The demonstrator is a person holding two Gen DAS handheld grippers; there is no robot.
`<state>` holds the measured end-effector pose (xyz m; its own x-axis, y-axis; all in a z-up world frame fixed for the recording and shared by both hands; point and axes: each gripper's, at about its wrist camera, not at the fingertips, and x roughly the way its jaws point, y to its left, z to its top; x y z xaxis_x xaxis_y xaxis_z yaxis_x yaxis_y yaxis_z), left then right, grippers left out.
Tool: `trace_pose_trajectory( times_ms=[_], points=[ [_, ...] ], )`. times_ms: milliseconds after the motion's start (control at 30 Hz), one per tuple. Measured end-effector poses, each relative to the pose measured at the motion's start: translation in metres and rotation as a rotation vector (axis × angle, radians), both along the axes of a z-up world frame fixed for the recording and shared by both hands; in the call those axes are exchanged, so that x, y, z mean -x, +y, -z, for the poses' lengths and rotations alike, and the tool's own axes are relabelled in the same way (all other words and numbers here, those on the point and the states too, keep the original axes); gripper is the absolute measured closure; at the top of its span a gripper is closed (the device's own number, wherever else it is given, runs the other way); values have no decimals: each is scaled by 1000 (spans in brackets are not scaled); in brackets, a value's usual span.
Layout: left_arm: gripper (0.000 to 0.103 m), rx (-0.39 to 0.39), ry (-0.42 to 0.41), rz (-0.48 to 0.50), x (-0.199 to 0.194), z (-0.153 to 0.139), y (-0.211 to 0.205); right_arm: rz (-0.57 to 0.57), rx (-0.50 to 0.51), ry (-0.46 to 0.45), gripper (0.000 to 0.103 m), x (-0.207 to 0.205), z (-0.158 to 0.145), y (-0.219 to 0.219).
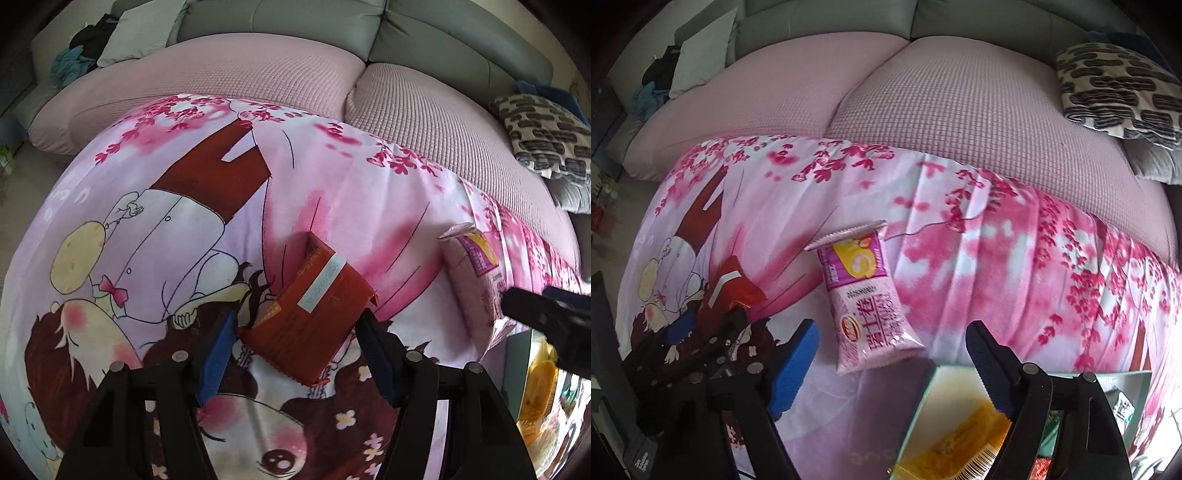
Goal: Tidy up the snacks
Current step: 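Grasp the red box with the left tool while the right tool grasps the pink-purple bag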
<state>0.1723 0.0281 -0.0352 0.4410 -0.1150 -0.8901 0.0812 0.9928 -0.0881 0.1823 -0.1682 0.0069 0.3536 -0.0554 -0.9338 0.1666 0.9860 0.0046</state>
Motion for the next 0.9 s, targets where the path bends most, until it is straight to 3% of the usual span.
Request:
trace_pose_trajectory(
  times_ms=[433, 700, 900],
  points=[
    [35, -49, 13, 61, 2, 2, -9, -29, 18, 50, 49, -29, 32, 17],
    [35, -75, 19, 84, 2, 7, -16, -1, -2, 61, 52, -32, 49, 20],
    [35, -47, 0, 58, -1, 8, -12, 26, -27, 57, 53, -34, 56, 15]
  ],
)
